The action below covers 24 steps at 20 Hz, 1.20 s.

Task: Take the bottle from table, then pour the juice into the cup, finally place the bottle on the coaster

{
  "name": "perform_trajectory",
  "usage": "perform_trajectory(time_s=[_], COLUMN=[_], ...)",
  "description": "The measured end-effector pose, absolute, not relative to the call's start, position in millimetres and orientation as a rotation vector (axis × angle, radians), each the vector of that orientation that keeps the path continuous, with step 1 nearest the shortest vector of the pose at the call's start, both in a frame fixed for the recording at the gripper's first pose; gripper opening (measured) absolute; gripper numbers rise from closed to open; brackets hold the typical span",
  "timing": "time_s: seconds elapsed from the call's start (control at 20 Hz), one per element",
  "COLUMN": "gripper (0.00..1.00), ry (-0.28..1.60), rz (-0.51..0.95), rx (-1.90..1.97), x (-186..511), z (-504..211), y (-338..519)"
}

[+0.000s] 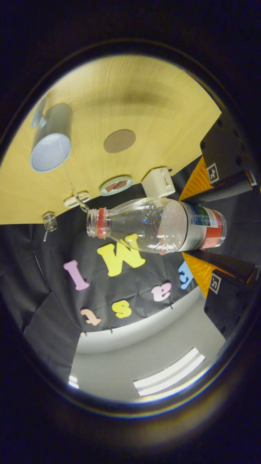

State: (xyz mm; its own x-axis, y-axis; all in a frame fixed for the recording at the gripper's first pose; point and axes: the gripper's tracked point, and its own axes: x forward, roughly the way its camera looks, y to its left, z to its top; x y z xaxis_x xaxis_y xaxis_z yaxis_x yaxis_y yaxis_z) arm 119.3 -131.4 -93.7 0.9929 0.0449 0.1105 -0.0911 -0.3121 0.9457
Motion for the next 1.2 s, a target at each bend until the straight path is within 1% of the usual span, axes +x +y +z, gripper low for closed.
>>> perform_trajectory(time_s=[1.2], gripper=[0.74], ry=[-0.108], rz=[0.172], rx=[1.990], x=[114], z=[-60], y=[-152])
